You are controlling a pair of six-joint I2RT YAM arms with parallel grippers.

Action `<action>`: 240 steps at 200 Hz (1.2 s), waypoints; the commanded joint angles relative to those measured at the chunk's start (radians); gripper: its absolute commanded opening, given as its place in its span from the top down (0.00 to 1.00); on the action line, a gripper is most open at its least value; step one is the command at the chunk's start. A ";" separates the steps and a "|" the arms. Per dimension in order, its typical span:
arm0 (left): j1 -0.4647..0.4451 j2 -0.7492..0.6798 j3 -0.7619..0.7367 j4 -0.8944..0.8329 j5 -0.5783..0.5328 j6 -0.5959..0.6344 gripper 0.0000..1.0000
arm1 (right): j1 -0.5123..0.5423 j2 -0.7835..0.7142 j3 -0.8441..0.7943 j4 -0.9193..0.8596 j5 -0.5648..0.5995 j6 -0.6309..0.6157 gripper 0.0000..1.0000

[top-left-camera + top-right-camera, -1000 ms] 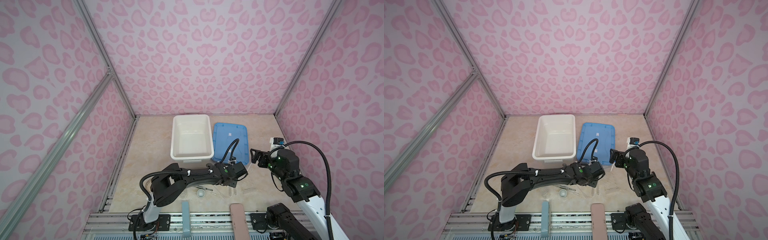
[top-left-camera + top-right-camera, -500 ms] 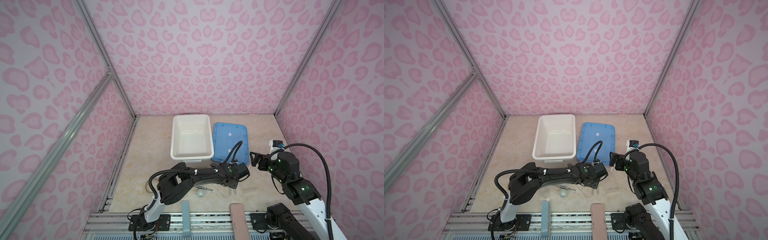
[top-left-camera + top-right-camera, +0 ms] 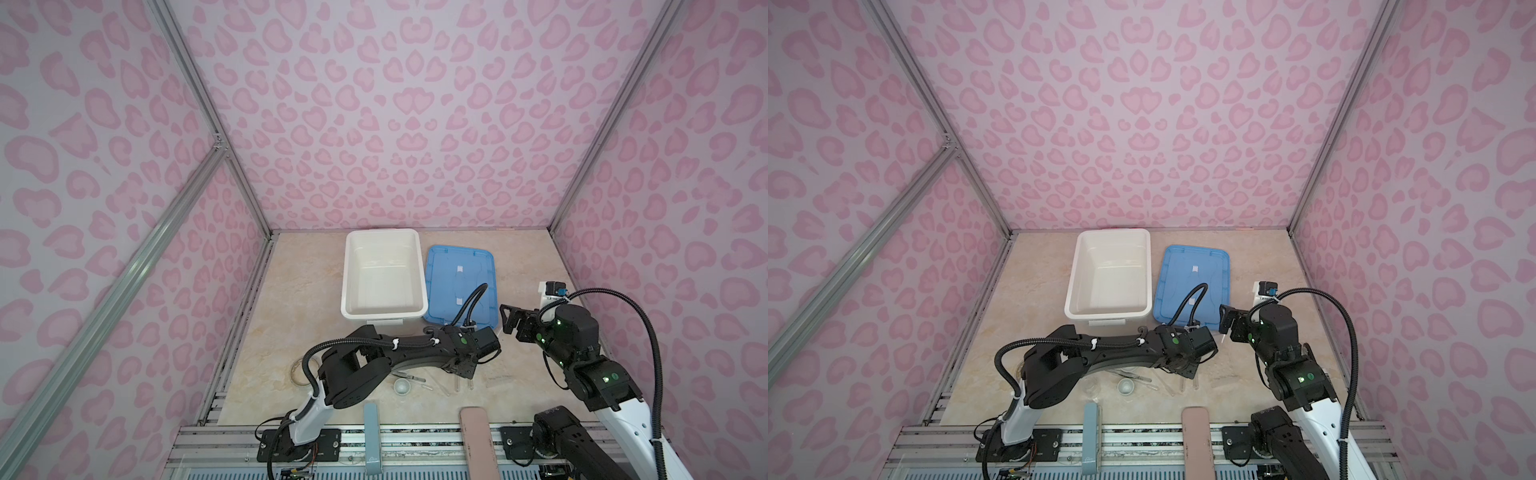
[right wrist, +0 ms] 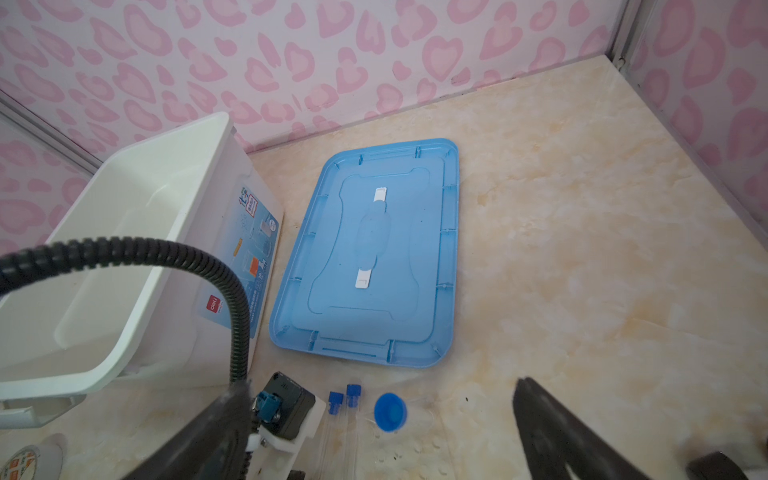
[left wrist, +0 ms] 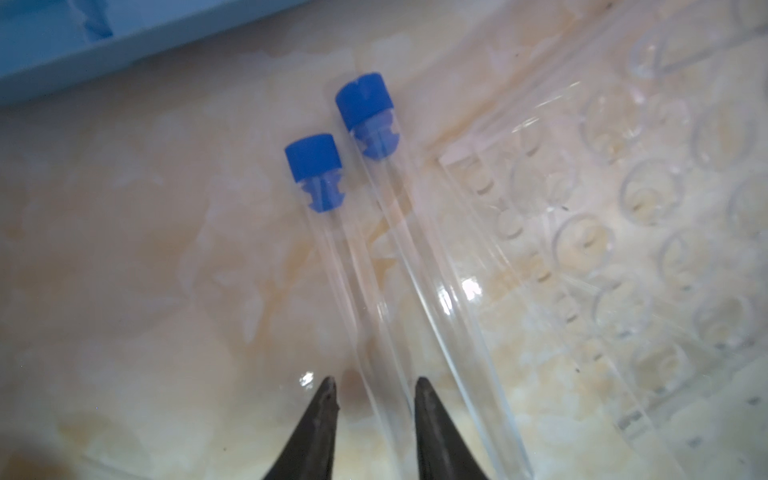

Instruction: Organize the chemistry lab equipment

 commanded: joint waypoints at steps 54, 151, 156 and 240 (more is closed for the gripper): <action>0.014 0.016 -0.012 -0.004 0.023 -0.030 0.72 | -0.001 0.005 -0.015 0.022 -0.002 0.006 0.02; 0.049 -0.070 -0.108 0.105 0.025 -0.059 0.80 | -0.001 0.026 -0.006 0.028 -0.014 0.002 0.02; 0.049 -0.076 -0.111 0.113 0.020 -0.058 0.80 | -0.001 0.028 -0.005 0.027 -0.016 0.001 0.02; 0.056 -0.351 -0.365 0.498 -0.080 0.064 0.80 | -0.100 0.147 0.121 -0.011 -0.361 0.068 0.08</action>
